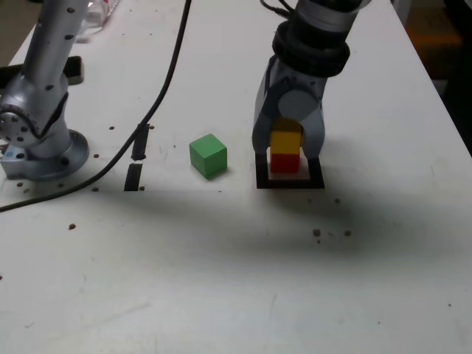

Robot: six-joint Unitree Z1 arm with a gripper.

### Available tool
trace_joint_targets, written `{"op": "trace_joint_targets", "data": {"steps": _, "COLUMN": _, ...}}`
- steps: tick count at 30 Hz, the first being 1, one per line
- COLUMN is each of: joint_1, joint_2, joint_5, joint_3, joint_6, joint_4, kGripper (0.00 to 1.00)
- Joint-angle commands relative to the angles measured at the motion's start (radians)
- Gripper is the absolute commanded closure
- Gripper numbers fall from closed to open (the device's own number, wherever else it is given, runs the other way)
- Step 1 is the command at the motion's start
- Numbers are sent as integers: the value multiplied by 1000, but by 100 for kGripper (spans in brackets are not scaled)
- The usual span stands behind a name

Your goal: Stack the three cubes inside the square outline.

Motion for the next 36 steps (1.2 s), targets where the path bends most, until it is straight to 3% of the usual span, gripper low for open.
{"op": "trace_joint_targets", "data": {"steps": 1, "joint_1": 1, "joint_2": 2, "joint_5": -4, "joint_3": 8, "joint_6": 4, "joint_4": -5, "kGripper": 58}}
{"op": "trace_joint_targets", "data": {"steps": 12, "joint_1": 7, "joint_2": 0, "joint_5": -13, "joint_3": 39, "joint_6": 27, "joint_4": -31, "kGripper": 38}}
{"op": "trace_joint_targets", "data": {"steps": 26, "joint_1": 11, "joint_2": -15, "joint_5": 12, "joint_3": 46, "joint_6": 42, "joint_4": -40, "kGripper": 31}}
{"op": "trace_joint_targets", "data": {"steps": 36, "joint_1": 7, "joint_2": -112, "joint_5": 34, "joint_3": 19, "joint_6": 38, "joint_4": -4, "kGripper": 27}}
